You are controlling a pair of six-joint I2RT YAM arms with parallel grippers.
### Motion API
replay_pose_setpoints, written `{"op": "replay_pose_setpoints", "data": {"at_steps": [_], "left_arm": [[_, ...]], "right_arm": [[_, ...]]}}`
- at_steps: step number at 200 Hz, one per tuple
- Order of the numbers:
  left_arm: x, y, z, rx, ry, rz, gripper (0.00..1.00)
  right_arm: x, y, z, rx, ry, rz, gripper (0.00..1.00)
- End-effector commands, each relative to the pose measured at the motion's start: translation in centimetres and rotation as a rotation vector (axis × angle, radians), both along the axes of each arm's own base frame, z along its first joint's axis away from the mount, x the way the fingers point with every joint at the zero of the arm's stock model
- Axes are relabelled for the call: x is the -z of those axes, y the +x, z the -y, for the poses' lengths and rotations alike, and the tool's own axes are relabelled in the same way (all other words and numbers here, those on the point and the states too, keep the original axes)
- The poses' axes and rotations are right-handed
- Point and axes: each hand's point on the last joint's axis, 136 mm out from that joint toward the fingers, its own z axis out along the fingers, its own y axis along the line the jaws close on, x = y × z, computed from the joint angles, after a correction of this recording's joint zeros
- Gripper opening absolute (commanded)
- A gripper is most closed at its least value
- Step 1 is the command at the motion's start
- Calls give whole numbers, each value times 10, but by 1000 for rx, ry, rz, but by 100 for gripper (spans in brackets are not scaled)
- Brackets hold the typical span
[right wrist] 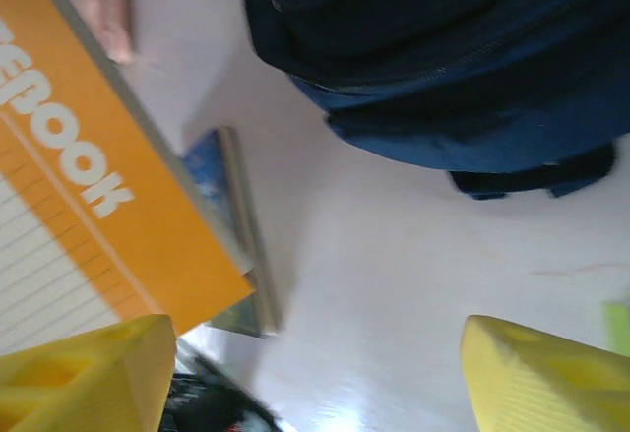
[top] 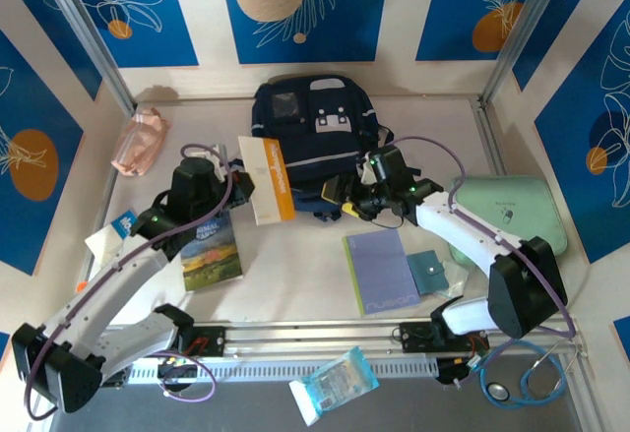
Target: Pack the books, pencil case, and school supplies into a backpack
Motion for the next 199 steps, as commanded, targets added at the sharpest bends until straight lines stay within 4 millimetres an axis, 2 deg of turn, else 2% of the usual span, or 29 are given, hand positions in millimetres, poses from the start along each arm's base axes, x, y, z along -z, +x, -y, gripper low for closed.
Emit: {"op": "replay_pose_setpoints", "data": {"at_steps": [1,36,58,89,145,199], "left_arm": [[-38,35,4,-106,-172,122,0],[-61,63,11,-181,-353,185,0],[-67,72,9,-230,-390,202,0],[-65,79,5,-289,-433,217,0],[-64,85,9,-311,-522,222,0],[-62,82,6,-321,-545,221,0]], "right_arm": [[-38,1,-22,-20,225,-19,81],[-65,11,-40,-13,418,-27,87],[-69,15,-51,-11,475,-52,89],[-72,28,-65,17,490,-47,90],[-91,62,-98,44,575,21,89],[-92,83,-101,103,605,59,83]]}}
